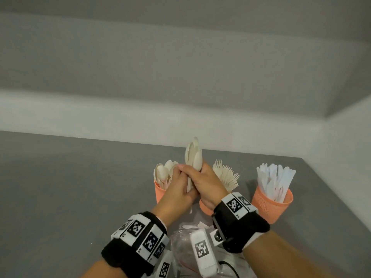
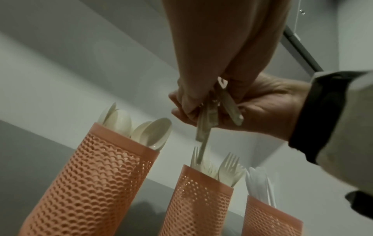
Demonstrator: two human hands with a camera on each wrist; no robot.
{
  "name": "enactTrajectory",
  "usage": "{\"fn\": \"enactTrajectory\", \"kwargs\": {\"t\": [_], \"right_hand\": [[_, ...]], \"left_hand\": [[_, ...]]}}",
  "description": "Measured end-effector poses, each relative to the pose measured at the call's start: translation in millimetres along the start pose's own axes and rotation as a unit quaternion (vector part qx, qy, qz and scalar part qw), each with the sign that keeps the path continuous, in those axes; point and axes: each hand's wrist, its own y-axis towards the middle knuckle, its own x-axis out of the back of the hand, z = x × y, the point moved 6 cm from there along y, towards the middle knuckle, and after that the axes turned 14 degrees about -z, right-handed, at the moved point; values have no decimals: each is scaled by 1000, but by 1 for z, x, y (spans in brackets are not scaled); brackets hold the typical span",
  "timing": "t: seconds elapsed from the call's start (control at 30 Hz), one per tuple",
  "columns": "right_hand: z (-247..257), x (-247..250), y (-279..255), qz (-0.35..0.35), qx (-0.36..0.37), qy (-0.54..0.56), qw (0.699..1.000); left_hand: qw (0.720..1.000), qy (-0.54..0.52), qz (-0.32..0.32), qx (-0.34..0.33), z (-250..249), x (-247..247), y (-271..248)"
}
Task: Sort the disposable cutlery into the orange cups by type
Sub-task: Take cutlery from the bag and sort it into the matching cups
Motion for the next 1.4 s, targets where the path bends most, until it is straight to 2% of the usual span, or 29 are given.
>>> {"fn": "enactTrajectory", "kwargs": {"t": [0.13,0.2,0.27,0.3,0.37,0.47,0.53,0.6,0.7,0.87,1.07,1.13,1.27,1.4], "right_hand": [[2,3,9,-4,1,42,999],[5,15,21,-51,3,67,996],[8,24,31,-90,19,82,992],[9,26,35,-100,23,86,991],[10,24,42,-115,32,101,988],[11,13,48,-128,27,134,982],[9,3,51,-112,9,157,981],[5,-8,52,-91,4,161,983],[-3,-15,53,-111,48,115,986],[-10,-15,54,-170,115,63,977],[-25,-21,47,-146,143,-18,979],[-25,-17,48,-142,151,-15,978],[-21,-16,50,-116,146,26,982],[-26,-18,53,-74,91,54,992]], "left_hand": [[997,45,59,-38,3,11,1],[997,70,-6,-14,21,34,12],[992,79,-85,57,48,60,22],[987,84,-95,93,62,67,26],[982,100,-67,145,82,67,34],[983,71,-7,172,93,52,43],[983,54,16,177,96,41,47],[981,65,0,180,101,38,48],[980,74,-50,177,103,39,44],[985,64,-45,153,101,39,35],[986,36,-35,161,100,40,36],[985,30,-20,169,101,39,36],[984,31,63,165,94,26,39],[983,91,43,155,94,19,51]]}}
